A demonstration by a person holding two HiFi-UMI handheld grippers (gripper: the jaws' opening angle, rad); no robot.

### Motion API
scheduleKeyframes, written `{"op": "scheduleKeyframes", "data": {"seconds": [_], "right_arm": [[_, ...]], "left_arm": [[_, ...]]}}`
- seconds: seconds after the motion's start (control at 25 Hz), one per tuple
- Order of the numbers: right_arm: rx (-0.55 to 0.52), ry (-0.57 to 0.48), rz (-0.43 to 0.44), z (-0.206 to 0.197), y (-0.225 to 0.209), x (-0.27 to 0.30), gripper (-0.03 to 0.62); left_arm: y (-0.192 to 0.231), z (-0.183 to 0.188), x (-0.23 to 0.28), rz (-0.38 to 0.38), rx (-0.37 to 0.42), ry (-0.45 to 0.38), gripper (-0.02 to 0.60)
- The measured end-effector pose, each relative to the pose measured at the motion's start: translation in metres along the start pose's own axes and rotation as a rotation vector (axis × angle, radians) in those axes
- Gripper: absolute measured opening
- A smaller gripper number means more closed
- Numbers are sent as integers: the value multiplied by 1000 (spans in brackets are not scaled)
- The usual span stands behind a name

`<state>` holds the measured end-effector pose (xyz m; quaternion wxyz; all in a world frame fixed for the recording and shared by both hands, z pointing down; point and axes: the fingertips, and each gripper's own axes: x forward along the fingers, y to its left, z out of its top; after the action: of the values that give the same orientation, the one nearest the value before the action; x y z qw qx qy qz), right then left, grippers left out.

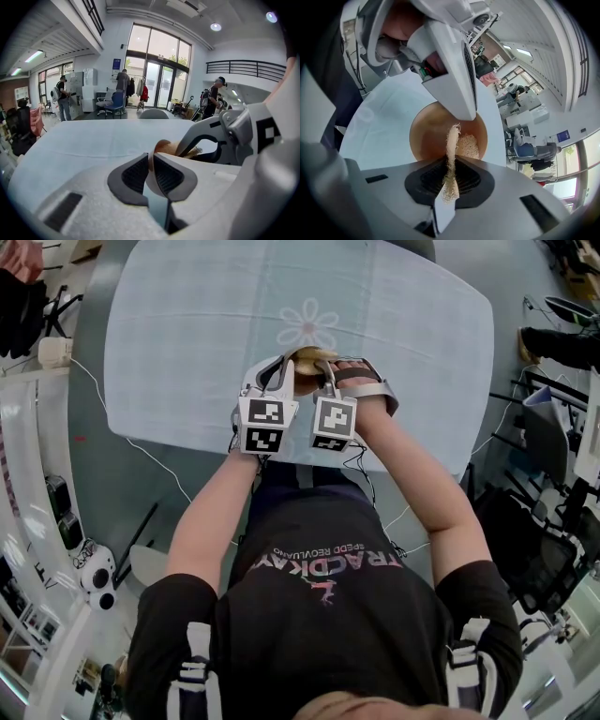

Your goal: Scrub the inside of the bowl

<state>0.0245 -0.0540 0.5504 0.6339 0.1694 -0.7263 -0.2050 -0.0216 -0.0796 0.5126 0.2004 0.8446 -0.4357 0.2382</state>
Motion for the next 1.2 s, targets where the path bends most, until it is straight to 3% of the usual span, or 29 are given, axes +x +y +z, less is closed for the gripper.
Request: {"op": "scheduleKeyframes", "data": {"seconds": [0.28, 0.6, 0.72, 0.96, 1.2], "right_arm": [[97, -13, 104, 4, 20, 2, 32], [373, -152, 270, 38, 38, -11, 32], [434, -221, 286, 49, 33, -19, 32], [396, -232, 273, 52, 34, -23, 32], [293, -145, 246, 31, 40, -13, 32]], "left_arm": [[11, 3, 2, 25, -115, -19, 44], [18, -4, -1, 52, -196, -11, 44], [22, -5, -3, 68, -239, -22, 44], [25, -6, -8, 73, -272, -24, 44], [18, -9, -7, 44, -227, -7, 44]]}}
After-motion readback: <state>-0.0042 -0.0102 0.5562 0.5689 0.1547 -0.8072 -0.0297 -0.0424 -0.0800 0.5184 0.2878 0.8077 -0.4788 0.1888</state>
